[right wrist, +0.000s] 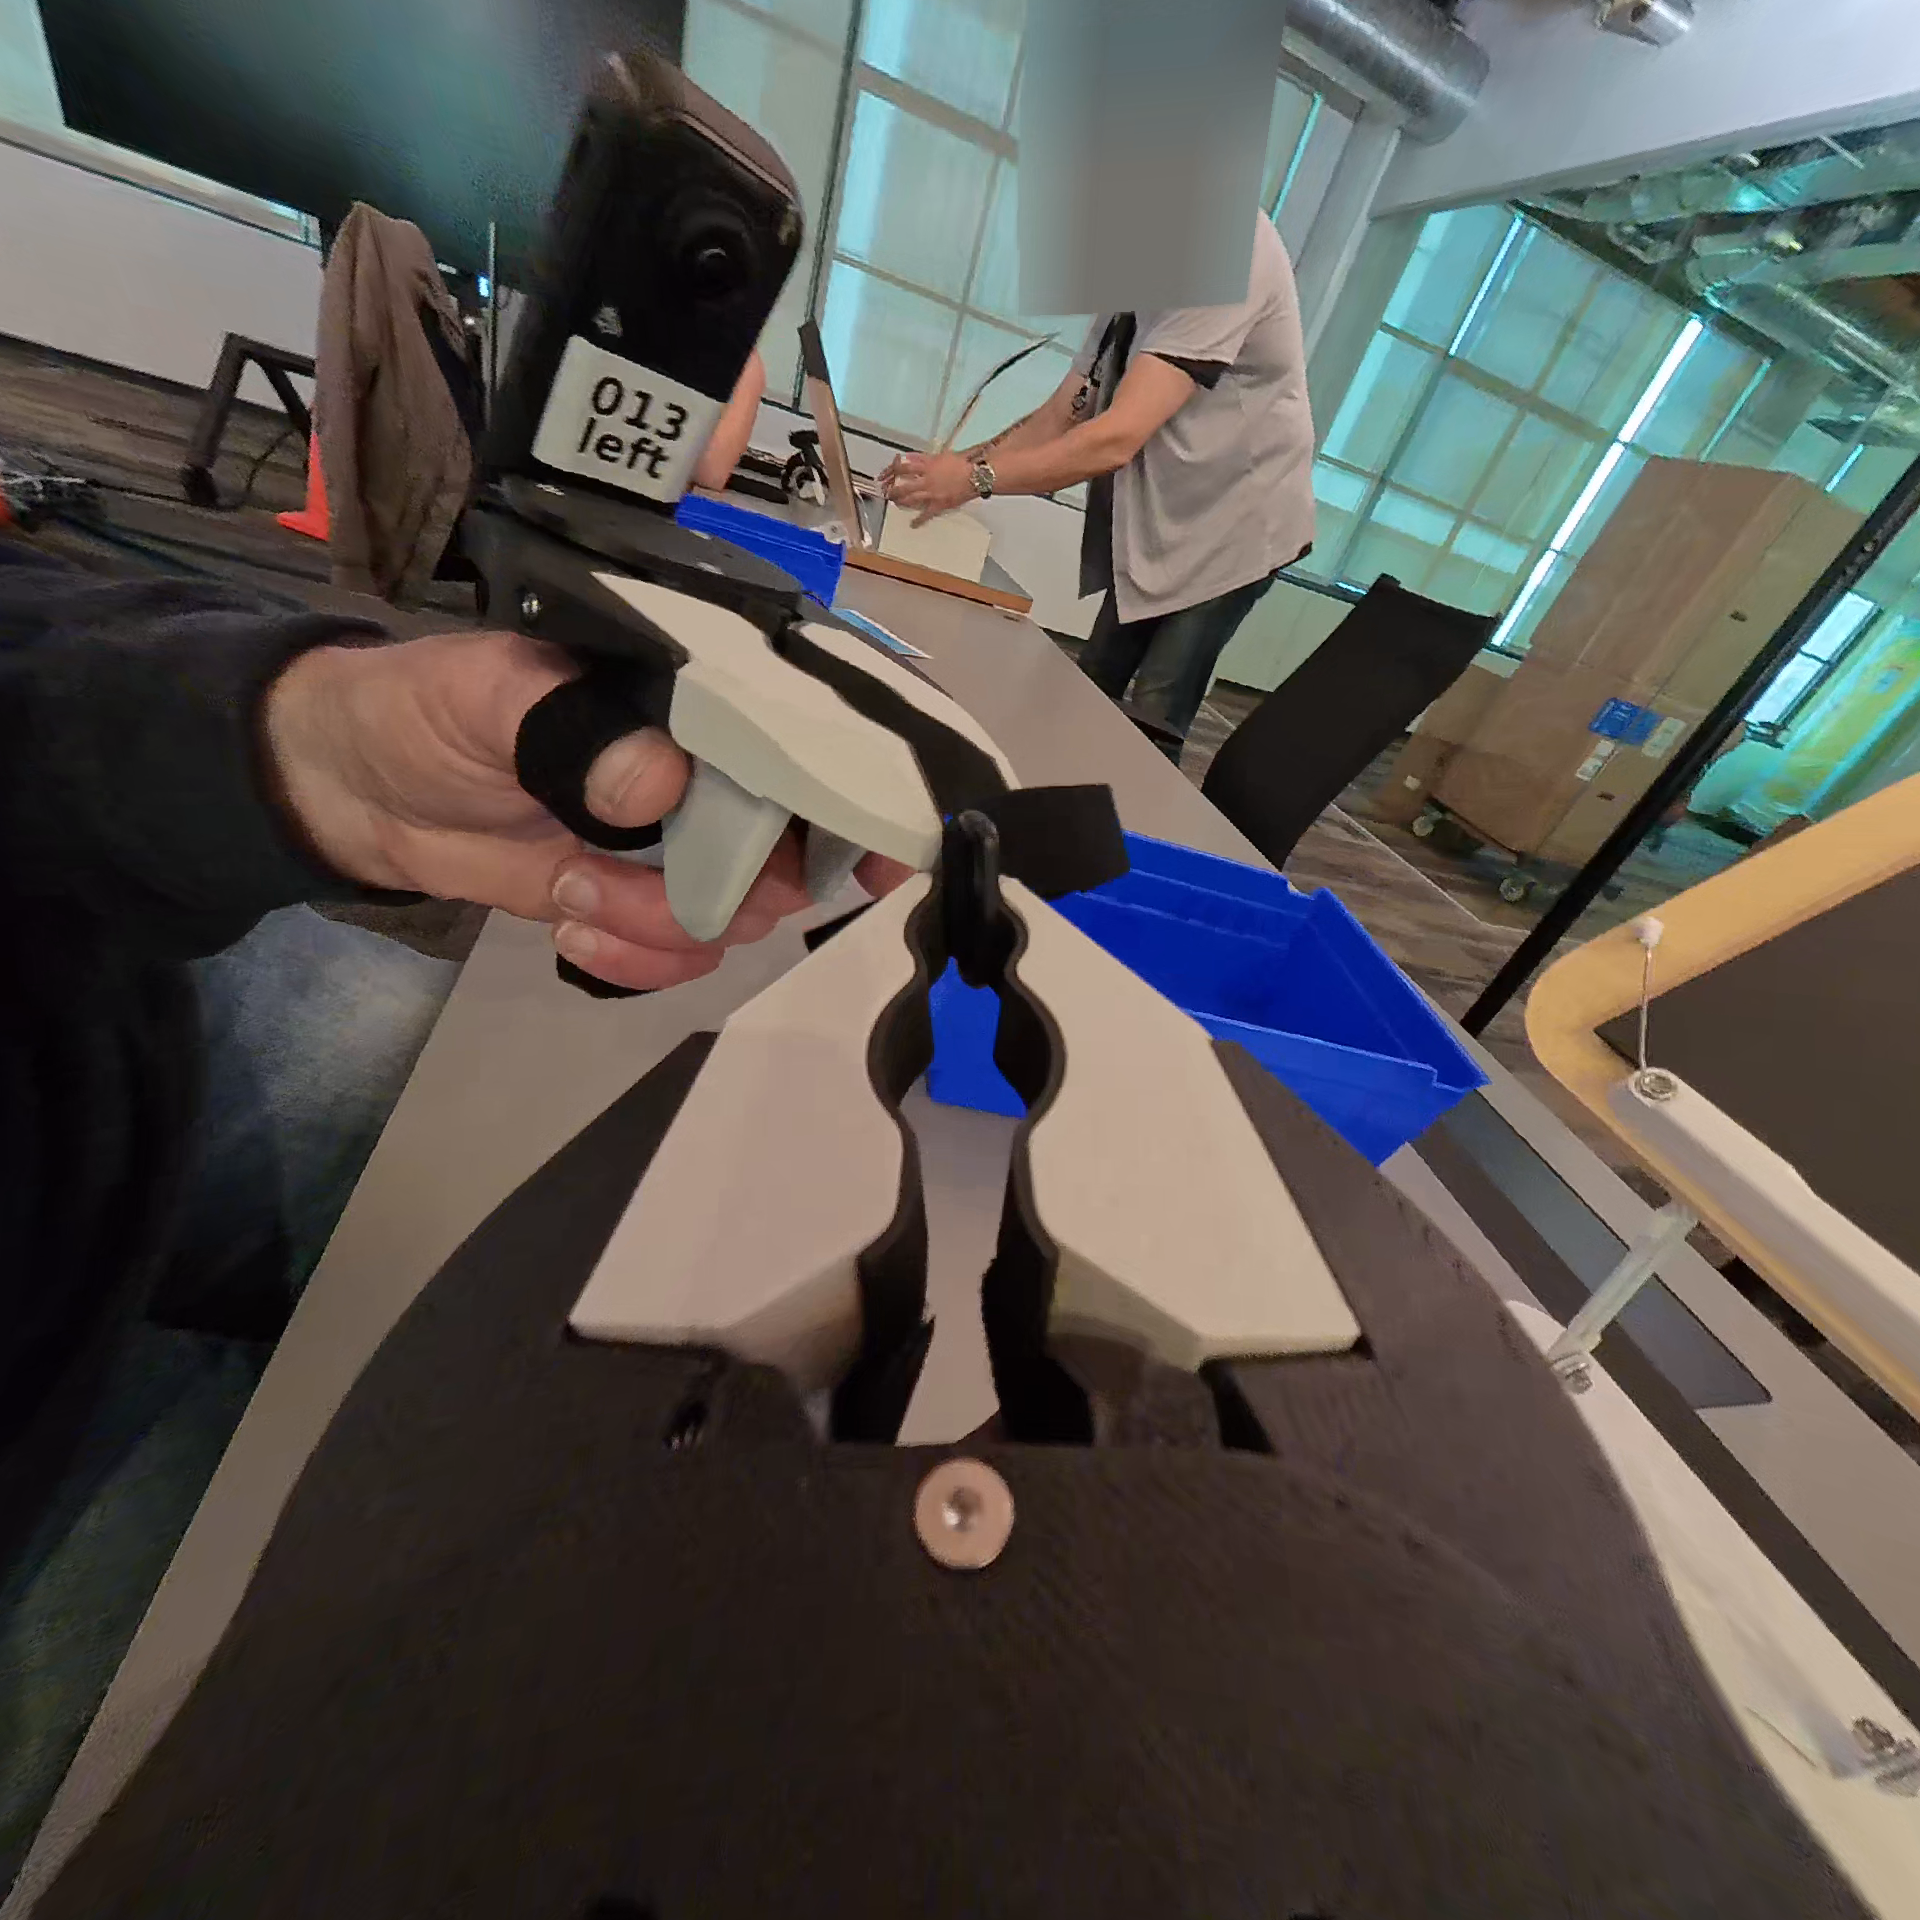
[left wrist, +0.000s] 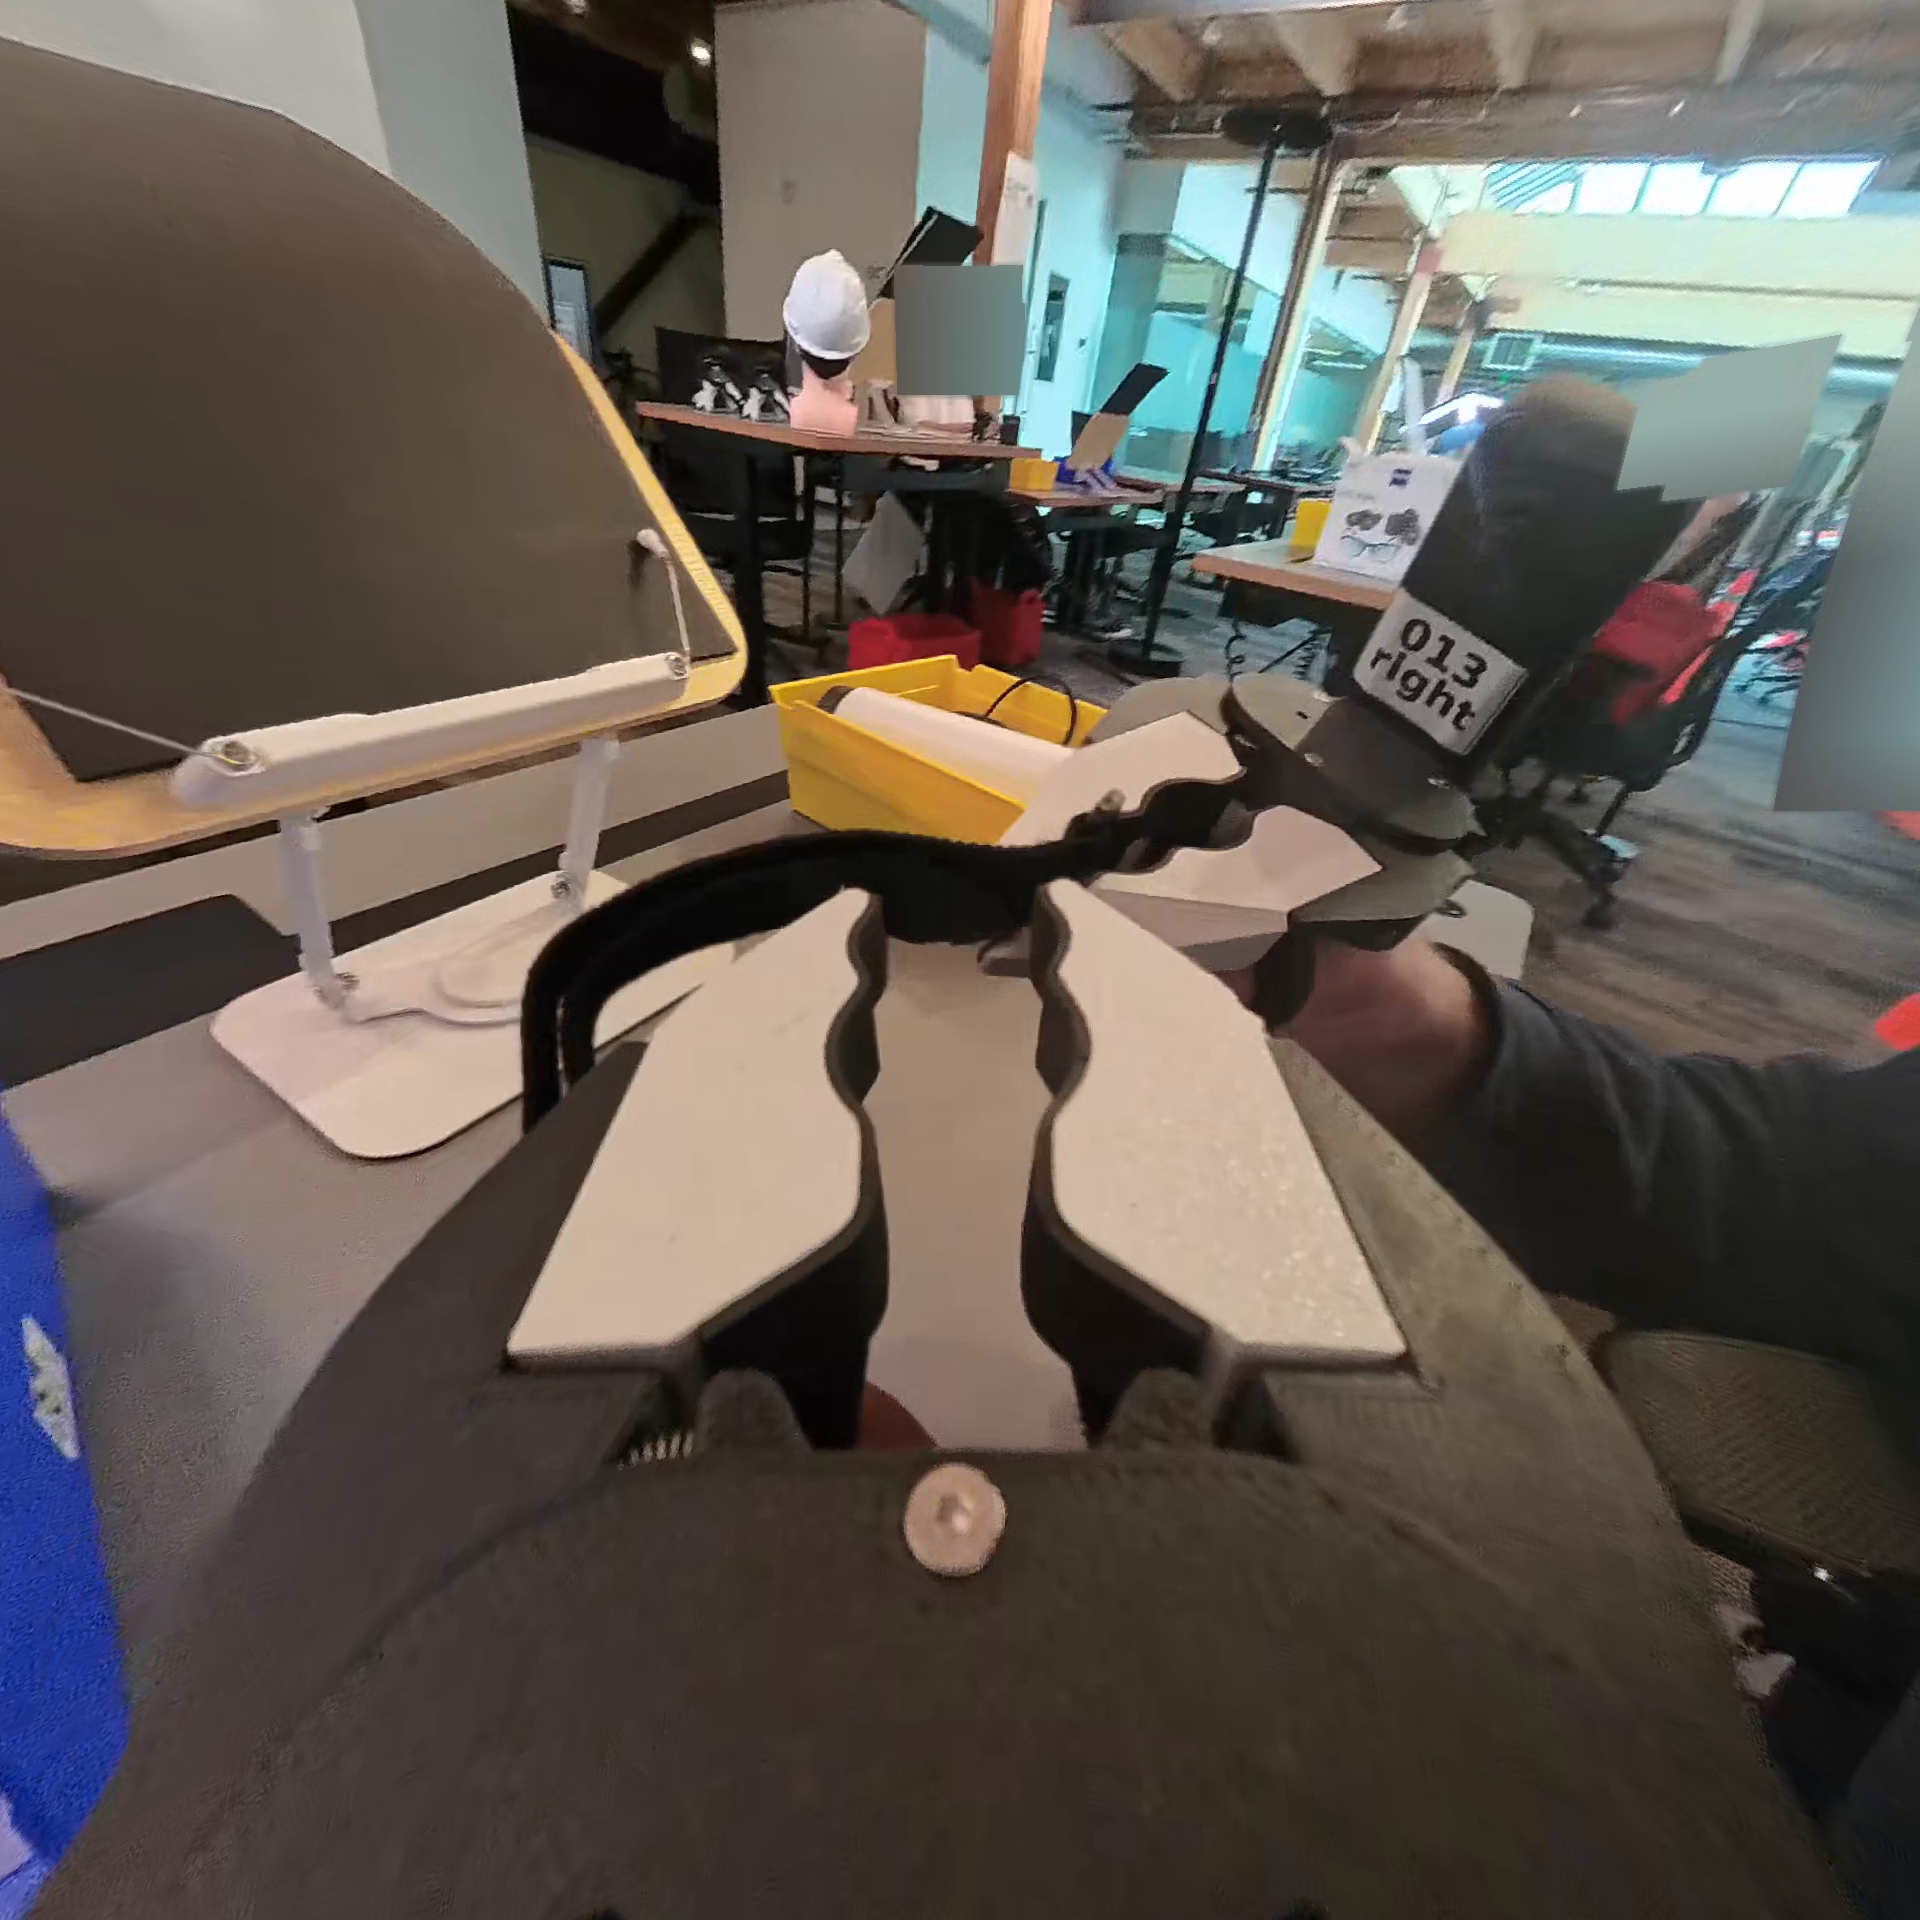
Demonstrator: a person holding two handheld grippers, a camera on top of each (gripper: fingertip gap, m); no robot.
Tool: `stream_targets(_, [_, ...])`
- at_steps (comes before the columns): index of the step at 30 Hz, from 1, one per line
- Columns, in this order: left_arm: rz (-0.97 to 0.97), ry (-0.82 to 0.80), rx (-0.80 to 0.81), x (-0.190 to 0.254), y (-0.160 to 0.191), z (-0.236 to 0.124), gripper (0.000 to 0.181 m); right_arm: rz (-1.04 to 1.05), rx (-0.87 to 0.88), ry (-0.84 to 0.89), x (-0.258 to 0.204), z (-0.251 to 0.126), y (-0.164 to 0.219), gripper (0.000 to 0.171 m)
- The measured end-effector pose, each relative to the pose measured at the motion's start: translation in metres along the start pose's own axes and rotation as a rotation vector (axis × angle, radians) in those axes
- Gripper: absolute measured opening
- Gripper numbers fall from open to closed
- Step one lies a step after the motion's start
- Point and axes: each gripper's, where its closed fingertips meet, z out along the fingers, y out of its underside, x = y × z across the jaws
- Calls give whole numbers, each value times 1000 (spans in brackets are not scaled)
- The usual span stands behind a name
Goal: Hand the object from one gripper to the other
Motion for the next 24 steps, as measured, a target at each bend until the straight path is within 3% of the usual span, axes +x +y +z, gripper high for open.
stream_targets(12, [-29,170,8,13,1,-4,13,-49,7,-67,-11,-2,-5,2])
stream_targets(20, [-68,394,59,33,-4,-17,8,91,136,-230,-31,-8,-19,2])
stream_targets(24, [-86,415,74,35,0,-18,7,127,153,-241,-35,-10,-16,2])
